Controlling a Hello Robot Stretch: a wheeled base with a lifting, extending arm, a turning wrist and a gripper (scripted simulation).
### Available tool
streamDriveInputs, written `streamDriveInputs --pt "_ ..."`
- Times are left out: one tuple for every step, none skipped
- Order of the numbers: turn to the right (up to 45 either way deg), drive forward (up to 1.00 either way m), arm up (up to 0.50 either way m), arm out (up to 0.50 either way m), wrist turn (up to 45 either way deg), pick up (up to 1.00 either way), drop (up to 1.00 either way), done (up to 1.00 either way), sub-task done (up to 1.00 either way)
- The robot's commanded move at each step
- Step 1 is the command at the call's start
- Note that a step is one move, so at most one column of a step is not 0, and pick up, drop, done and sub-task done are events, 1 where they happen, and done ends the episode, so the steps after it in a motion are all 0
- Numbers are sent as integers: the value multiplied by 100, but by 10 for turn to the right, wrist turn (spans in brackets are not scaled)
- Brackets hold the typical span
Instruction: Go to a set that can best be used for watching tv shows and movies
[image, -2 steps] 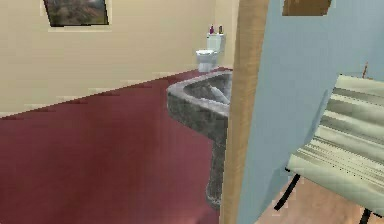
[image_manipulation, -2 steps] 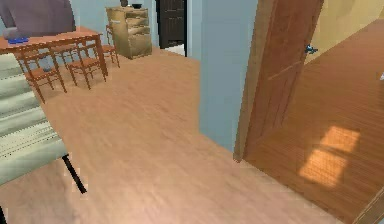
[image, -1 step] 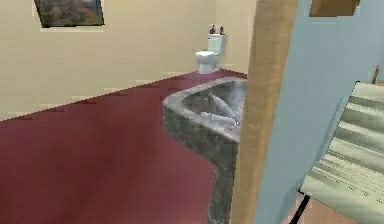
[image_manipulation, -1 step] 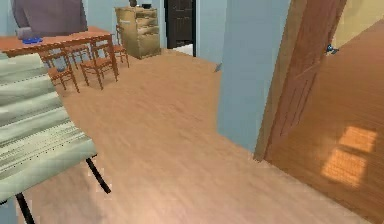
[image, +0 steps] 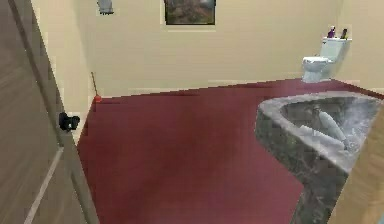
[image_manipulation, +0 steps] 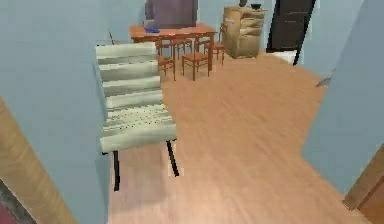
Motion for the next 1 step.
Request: streamDriveInputs --pt "0 100 0 0 0 0 0 0 0"
